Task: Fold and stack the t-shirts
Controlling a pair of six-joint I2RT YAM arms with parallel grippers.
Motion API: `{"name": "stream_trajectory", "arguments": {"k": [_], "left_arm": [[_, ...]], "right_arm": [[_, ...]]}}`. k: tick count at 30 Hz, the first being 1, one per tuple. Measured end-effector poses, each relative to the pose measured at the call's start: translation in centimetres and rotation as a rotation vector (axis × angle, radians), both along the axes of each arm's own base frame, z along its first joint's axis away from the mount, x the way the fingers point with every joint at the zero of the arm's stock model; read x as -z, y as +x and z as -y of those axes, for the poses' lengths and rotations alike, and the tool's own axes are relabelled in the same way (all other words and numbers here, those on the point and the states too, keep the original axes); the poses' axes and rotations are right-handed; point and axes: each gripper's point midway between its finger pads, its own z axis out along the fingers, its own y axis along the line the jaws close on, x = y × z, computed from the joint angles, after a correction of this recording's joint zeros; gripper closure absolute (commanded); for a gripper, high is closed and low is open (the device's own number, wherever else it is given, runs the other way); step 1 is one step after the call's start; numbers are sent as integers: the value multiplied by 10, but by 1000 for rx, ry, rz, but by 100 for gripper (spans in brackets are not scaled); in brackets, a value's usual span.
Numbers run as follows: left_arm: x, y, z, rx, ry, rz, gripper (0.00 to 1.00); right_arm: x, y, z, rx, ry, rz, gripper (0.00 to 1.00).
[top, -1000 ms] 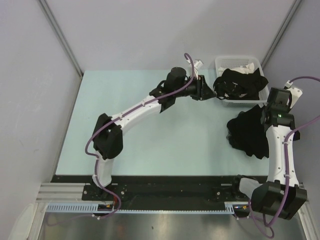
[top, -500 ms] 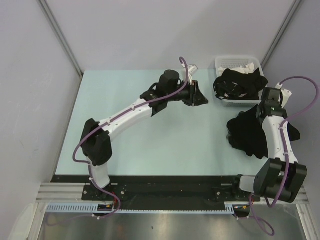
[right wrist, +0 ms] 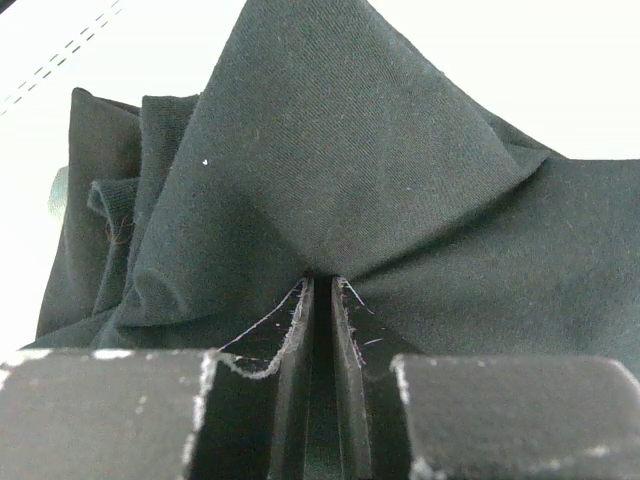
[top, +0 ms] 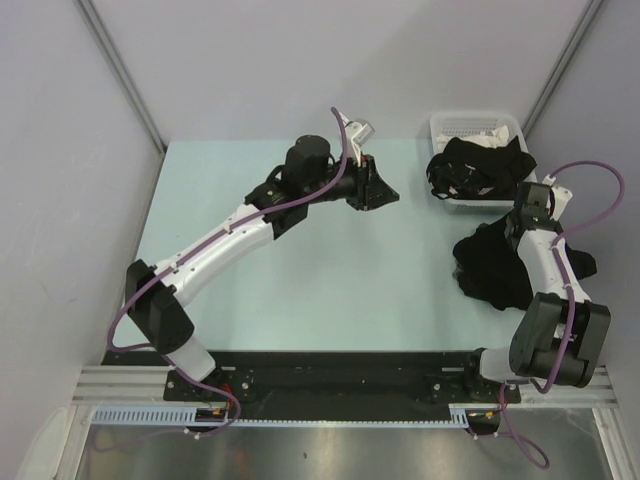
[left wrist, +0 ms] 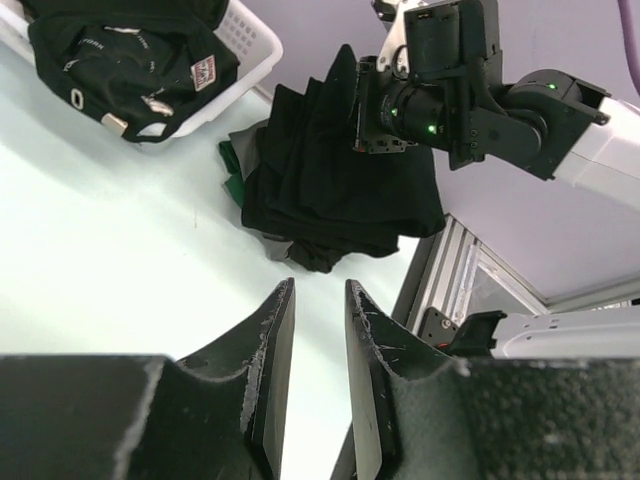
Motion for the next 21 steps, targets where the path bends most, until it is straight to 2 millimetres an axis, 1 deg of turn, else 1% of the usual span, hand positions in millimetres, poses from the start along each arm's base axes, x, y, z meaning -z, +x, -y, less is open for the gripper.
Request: {"name": "stream_trajectory", "arguments": {"k": [2, 4, 5, 7, 8, 10, 11, 12, 13, 14, 15, 16, 18, 19, 20, 21], "left_arm": [[4, 1, -2, -4, 9, -4, 69], [7, 2, -3, -10, 19, -13, 69], [9, 2, -3, -11, 23, -17, 68], [10, 2, -4, -12, 28, -23, 66], [11, 2, -4, -12, 28, -23, 66], [11, 2, -4, -12, 28, -23, 64], [11, 2, -4, -12, 28, -24, 63], [11, 1, -4, -9, 27, -24, 62], [11, 0, -3, -2, 24, -24, 62], [12, -2, -2, 17, 11, -29, 61], [14, -5, -1, 31, 2, -38, 59], [19, -7, 0, 48, -11, -50, 58], [35, -12, 0, 72, -17, -91, 55], [46, -14, -1, 77, -12, -120, 50], [58, -16, -2, 78, -1, -145, 50], [69, -18, -3, 75, 11, -169, 48]], "right_arm": [[3, 1, 1, 3, -2, 10, 81], [4, 2, 2, 5, -3, 17, 77], [5, 3, 2, 6, -3, 23, 70], [5, 4, 2, 5, -4, 29, 64], [4, 4, 2, 4, -4, 34, 60], [0, 4, 1, -3, -4, 48, 54], [-5, 4, -2, -12, -2, 64, 48], [-12, 4, -5, -28, 4, 85, 40], [-20, 4, -8, -42, 7, 110, 20], [-29, 4, -12, -59, 12, 139, 14], [-38, 4, -16, -73, 21, 168, 10], [-50, 5, -21, -103, 27, 203, 1], [-81, 10, -35, -167, 43, 296, 0], [-101, 15, -44, -207, 51, 349, 0], [-119, 19, -54, -251, 59, 398, 0], [-143, 25, -68, -301, 73, 459, 0]]}}
